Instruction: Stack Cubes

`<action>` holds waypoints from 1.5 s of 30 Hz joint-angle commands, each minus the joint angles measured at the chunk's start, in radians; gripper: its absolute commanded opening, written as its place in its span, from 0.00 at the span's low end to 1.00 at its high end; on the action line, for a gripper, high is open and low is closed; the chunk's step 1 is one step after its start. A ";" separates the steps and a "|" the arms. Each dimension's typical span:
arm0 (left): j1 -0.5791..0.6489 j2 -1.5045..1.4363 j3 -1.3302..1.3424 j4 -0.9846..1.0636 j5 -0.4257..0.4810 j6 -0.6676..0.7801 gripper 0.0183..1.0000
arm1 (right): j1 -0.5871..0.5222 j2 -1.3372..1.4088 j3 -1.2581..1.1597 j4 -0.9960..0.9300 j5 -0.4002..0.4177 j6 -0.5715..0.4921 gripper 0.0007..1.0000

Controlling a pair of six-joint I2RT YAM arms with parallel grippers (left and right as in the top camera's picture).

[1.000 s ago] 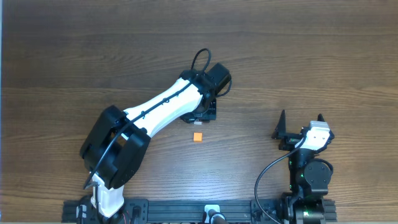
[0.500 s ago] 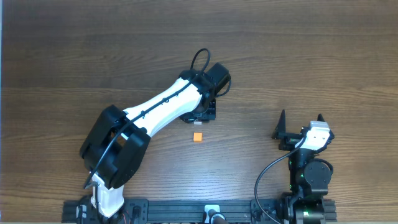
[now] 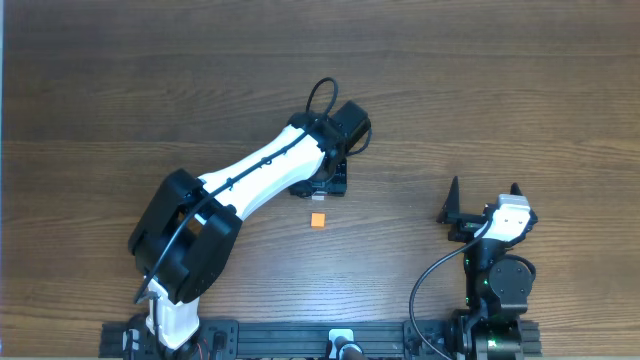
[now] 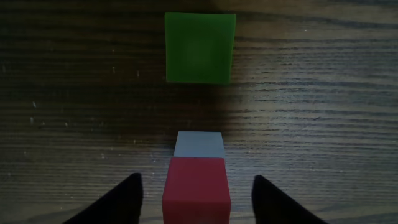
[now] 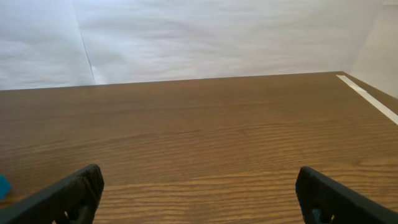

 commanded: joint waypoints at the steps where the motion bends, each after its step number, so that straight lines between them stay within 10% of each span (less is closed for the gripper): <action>1: 0.006 0.008 -0.009 -0.008 -0.015 -0.004 0.61 | 0.005 -0.007 -0.005 -0.004 -0.008 -0.004 0.99; 45: -0.095 -0.105 -0.237 0.088 0.092 -0.105 0.59 | 0.005 -0.007 -0.005 -0.004 -0.008 -0.004 0.99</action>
